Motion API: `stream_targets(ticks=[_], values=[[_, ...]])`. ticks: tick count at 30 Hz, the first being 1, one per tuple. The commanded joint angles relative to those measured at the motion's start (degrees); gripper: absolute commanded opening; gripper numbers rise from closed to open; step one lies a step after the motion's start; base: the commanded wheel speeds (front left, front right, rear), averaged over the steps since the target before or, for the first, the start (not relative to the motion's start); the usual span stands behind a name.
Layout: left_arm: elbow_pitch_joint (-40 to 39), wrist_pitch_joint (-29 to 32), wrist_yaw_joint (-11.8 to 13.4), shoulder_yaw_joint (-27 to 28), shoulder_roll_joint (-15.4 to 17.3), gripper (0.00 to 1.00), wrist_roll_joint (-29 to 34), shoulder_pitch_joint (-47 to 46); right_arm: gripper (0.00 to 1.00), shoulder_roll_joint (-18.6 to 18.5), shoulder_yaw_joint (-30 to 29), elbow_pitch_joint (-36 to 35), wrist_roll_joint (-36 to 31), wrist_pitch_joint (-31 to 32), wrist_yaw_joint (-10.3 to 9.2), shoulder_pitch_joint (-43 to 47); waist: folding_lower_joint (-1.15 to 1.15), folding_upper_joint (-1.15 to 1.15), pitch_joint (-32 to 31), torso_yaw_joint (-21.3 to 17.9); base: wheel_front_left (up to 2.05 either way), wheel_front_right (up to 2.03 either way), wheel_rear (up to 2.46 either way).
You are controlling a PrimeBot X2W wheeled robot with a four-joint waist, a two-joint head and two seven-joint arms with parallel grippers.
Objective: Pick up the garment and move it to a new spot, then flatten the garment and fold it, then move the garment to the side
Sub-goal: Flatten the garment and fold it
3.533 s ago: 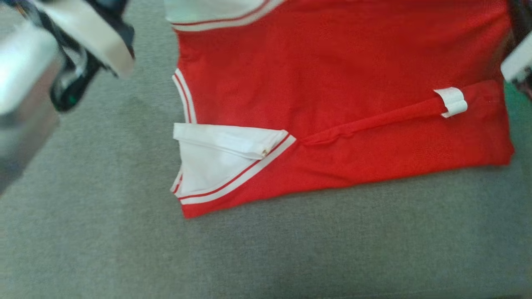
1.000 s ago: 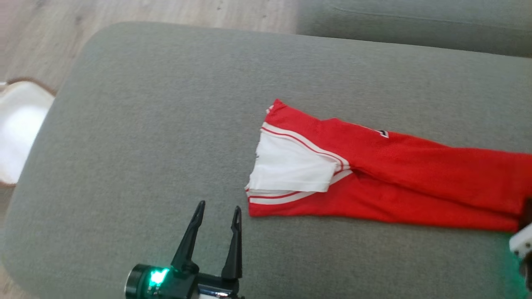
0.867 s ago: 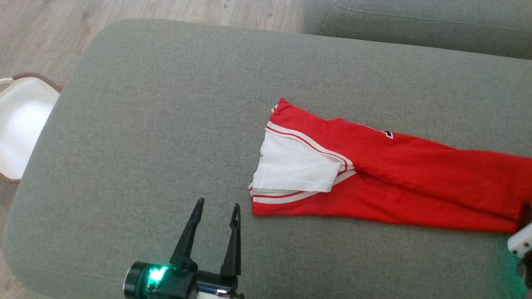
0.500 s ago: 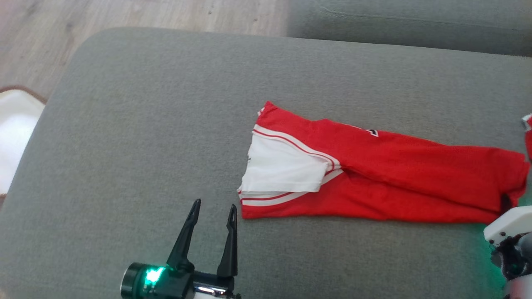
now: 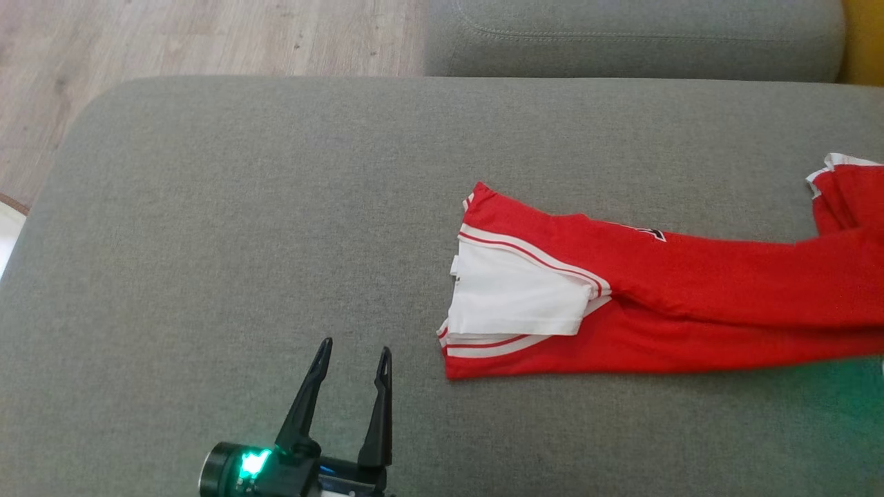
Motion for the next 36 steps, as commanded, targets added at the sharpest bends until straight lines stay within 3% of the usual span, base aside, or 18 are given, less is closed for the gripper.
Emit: stream_targets(ticks=[1,6,11,12,16,25,26,27,28,32,36], values=[[-1.55,-0.55,-0.27,2.01,-0.8,1.0,0.49,-0.6,0.0,0.06,2.23,-5.1,2.08,0.99,0.39,-1.62,0.0,0.0,-0.15,-0.03,0.0,0.0,0.0],[-1.03,-0.55,-1.24,2.14,-1.04,1.0,1.02,-0.72,0.0,5.88,8.09,-16.39,7.34,4.43,0.39,-1.99,0.0,0.0,-0.53,1.08,0.0,0.0,0.0],[-0.66,-0.55,-1.89,2.34,-1.24,1.0,1.49,-0.86,0.0,7.91,17.52,-23.17,11.36,5.98,0.39,-1.82,0.0,0.0,-0.26,3.3,0.0,0.0,0.0],[-0.66,-0.55,-1.89,2.34,-1.24,1.0,1.49,-0.86,0.0,7.91,17.52,-23.17,11.36,5.98,0.39,-1.82,0.0,0.0,-0.26,3.3,0.0,0.0,0.0],[0.03,-0.55,-2.72,2.03,-1.4,1.0,1.72,-1.25,0.0,8.03,27.0,-21.69,17.18,3.64,0.39,-2.1,0.0,0.0,-0.17,5.6,0.0,0.0,0.0],[0.26,-0.55,-2.93,1.88,-1.76,1.0,1.89,-2.05,0.0,8.05,42.38,-12.58,20.09,-2.33,0.39,-4.26,0.0,0.0,0.93,8.89,0.0,0.0,0.0],[0.1,-0.55,-2.84,1.93,-1.81,1.0,1.88,-2.08,0.06,8.05,43.96,-10.62,20.76,-4.74,0.39,-5.53,0.0,0.0,1.33,8.99,0.0,0.0,0.0],[0.14,-0.55,-2.82,1.89,-1.84,1.0,1.85,-2.09,0.71,8.05,44.56,-9.39,21.3,-6.02,0.39,-6.18,0.0,0.0,1.46,9.01,0.0,0.0,0.0],[0.27,-0.55,-2.82,1.81,-1.87,1.0,1.82,-2.12,1.0,8.05,45.3,-8.19,21.62,-7.09,0.39,-6.85,0.0,0.0,1.54,9.01,0.0,0.0,0.0],[0.59,-0.55,-2.48,1.86,-1.95,1.0,1.71,-2.36,1.0,8.05,48.59,-6.14,23.68,-9.88,0.39,-8.69,0.0,0.0,1.42,8.1,0.0,0.0,0.0],[0.47,-0.55,-1.86,3.02,-1.98,1.0,1.34,-1.97,1.0,8.03,48.99,-8.45,20.28,-12.54,0.39,-8.44,0.0,0.0,0.29,5.96,0.0,0.0,0.0]])
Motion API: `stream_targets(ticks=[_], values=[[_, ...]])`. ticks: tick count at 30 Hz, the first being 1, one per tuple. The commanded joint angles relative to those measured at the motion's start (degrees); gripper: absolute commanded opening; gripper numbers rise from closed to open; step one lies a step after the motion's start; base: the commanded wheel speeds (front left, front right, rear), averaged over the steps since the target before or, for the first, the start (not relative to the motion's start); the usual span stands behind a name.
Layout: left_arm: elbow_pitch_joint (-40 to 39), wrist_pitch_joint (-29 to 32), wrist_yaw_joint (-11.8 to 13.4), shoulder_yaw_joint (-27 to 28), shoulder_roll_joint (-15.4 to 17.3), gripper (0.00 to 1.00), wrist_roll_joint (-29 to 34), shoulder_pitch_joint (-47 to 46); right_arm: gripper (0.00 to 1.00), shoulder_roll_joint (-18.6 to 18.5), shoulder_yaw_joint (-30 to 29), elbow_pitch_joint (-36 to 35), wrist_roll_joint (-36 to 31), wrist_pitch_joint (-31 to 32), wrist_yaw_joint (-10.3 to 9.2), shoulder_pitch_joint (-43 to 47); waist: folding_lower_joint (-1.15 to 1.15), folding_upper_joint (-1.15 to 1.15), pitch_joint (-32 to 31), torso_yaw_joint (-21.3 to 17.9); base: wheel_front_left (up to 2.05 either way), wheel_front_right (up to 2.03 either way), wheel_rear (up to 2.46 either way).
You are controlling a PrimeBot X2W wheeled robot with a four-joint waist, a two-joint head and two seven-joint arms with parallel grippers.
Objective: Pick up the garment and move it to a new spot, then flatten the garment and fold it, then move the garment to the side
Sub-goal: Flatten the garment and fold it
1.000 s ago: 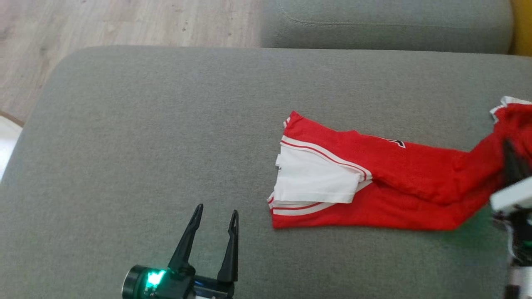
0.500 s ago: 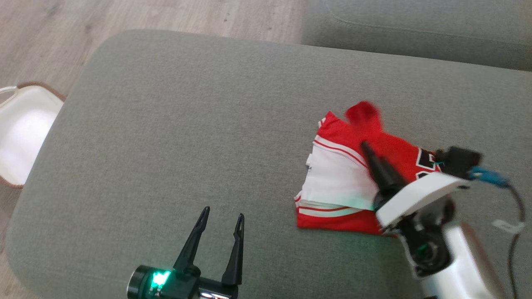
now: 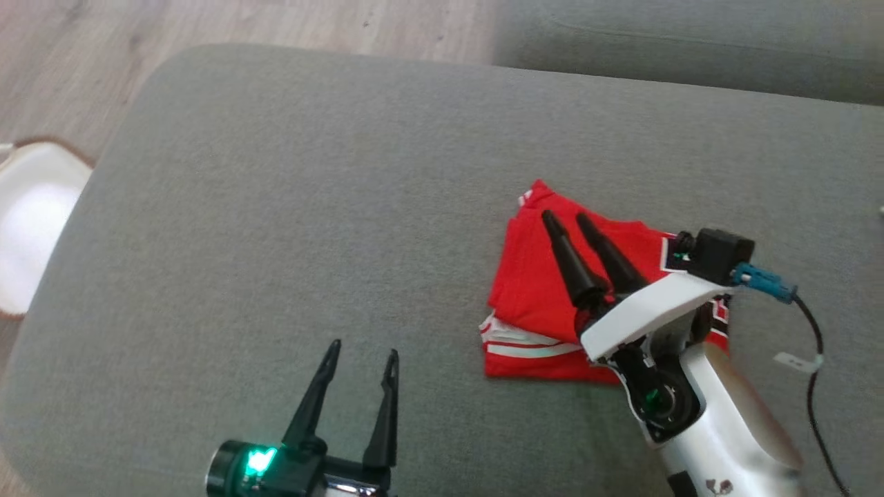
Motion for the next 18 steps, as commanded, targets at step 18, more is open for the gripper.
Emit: stream_targets(ticks=[18], values=[[-5.52,-0.55,1.79,7.58,-0.8,1.0,-2.14,3.28,1.0,-5.14,-15.42,-5.4,-29.51,-19.94,0.4,19.27,0.0,0.0,-8.84,-7.92,0.0,0.0,0.0]])
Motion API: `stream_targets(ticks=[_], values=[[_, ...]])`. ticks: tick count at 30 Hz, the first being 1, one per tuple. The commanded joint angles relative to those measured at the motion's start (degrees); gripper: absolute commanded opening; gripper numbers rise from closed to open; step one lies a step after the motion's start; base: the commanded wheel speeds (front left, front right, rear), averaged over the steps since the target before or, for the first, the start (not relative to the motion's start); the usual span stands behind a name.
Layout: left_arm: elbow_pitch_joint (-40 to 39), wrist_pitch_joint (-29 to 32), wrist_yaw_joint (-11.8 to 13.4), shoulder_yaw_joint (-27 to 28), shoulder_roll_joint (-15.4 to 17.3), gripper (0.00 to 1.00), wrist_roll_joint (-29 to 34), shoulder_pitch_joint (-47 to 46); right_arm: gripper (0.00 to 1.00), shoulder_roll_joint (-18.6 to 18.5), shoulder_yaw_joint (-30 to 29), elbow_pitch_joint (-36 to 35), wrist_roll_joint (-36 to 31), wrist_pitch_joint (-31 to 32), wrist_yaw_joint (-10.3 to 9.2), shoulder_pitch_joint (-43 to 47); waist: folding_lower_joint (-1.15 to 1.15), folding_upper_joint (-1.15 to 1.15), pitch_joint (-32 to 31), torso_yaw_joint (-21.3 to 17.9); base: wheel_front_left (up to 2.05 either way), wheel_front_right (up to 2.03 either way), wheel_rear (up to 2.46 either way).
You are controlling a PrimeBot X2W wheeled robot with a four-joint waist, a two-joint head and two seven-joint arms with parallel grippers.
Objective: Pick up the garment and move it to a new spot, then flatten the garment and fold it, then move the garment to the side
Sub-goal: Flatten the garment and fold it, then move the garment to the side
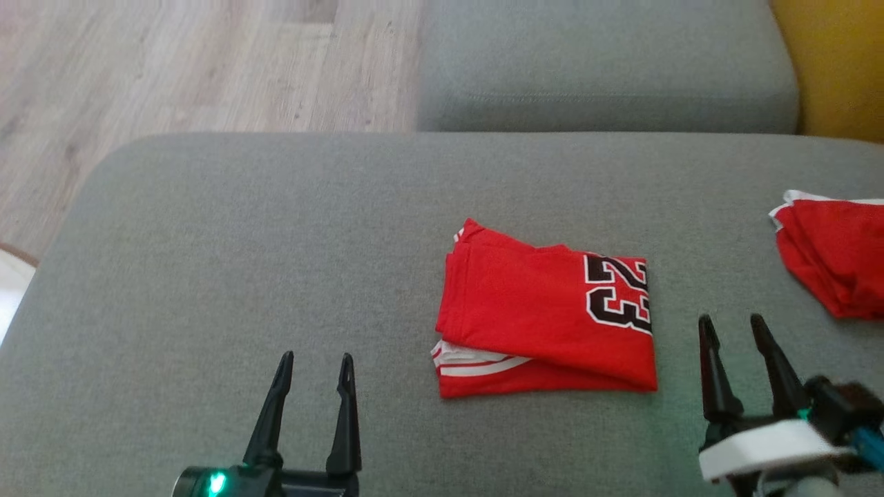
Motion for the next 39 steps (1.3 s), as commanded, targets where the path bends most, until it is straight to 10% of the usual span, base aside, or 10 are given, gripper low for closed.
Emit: stream_targets(ticks=[1,39], values=[[-1.73,-0.55,0.34,2.43,-0.49,1.0,0.82,-0.62,1.0,0.55,0.52,-2.56,-1.57,-0.75,0.39,-0.74,0.01,0.0,-0.71,-0.3,0.0,0.0,0.0],[4.12,-0.55,-2.05,5.9,-0.5,1.0,1.92,3.26,1.0,5.65,1.52,-5.59,-12.2,-0.78,0.39,9.32,0.01,0.0,-6.39,-1.16,0.0,0.0,0.0]])
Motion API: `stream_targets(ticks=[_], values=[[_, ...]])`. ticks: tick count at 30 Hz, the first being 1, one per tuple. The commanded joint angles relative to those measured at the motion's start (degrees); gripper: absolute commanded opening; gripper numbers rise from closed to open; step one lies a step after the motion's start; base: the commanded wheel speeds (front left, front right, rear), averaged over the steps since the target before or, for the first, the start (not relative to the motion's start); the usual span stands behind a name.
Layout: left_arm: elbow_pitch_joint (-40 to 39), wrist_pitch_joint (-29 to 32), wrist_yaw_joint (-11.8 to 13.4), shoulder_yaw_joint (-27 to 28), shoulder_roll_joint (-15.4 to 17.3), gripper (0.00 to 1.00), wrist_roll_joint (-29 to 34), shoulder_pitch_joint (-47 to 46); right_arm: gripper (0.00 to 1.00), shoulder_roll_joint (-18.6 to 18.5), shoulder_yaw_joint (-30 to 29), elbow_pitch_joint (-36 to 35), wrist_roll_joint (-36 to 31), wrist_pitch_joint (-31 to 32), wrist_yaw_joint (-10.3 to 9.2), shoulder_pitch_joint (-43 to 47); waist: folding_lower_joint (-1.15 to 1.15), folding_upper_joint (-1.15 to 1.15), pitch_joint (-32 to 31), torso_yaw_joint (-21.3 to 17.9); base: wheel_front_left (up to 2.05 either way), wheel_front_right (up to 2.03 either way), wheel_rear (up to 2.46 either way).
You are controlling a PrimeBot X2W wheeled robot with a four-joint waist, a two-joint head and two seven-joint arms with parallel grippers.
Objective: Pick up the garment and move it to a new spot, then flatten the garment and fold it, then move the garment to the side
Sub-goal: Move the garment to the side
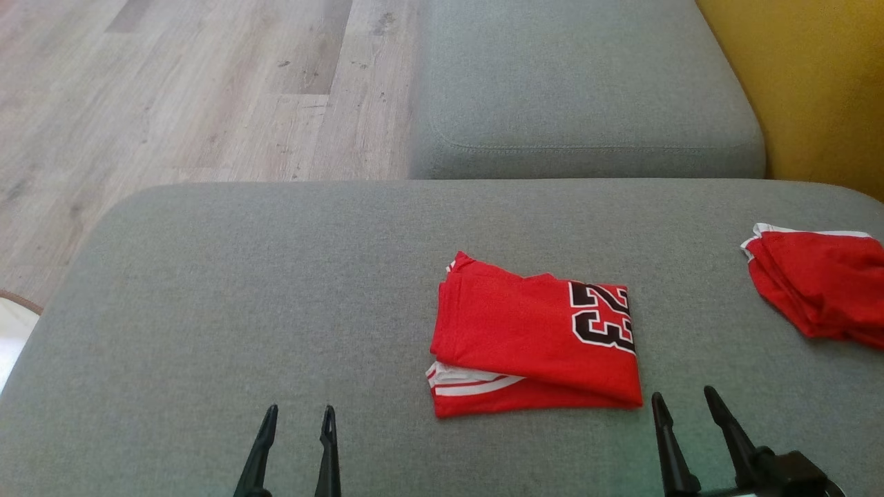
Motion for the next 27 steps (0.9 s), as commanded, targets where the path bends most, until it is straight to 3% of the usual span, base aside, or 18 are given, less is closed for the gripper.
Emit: stream_targets(ticks=[1,18,23,27], values=[[-1.7,-0.55,-0.4,2.15,-0.51,1.0,-0.32,-1.28,1.0,-0.45,1.56,-1.52,-0.44,-0.78,0.39,-1.53,0.0,0.0,-0.02,-0.01,0.0,0.0,0.0],[-2.95,-0.55,-0.26,0.36,-0.51,1.0,-0.83,-2.3,1.0,-0.82,1.35,0.08,0.82,-0.79,0.39,-3.93,0.0,0.0,3.58,0.78,0.0,0.0,0.0],[-3.26,-0.55,-0.09,-1.35,-0.51,1.0,-1.35,-3.73,1.0,-1.71,-0.05,7.35,5.67,-0.48,0.39,-9.85,0.0,0.0,7.43,0.79,0.0,0.0,0.0],[-3.45,-0.55,-0.01,-2.67,-0.51,1.0,-1.5,-5.71,1.0,-3.01,0.24,11.96,10.97,5.34,0.39,-16.42,0.0,0.0,11.14,0.89,0.0,0.0,0.0]])
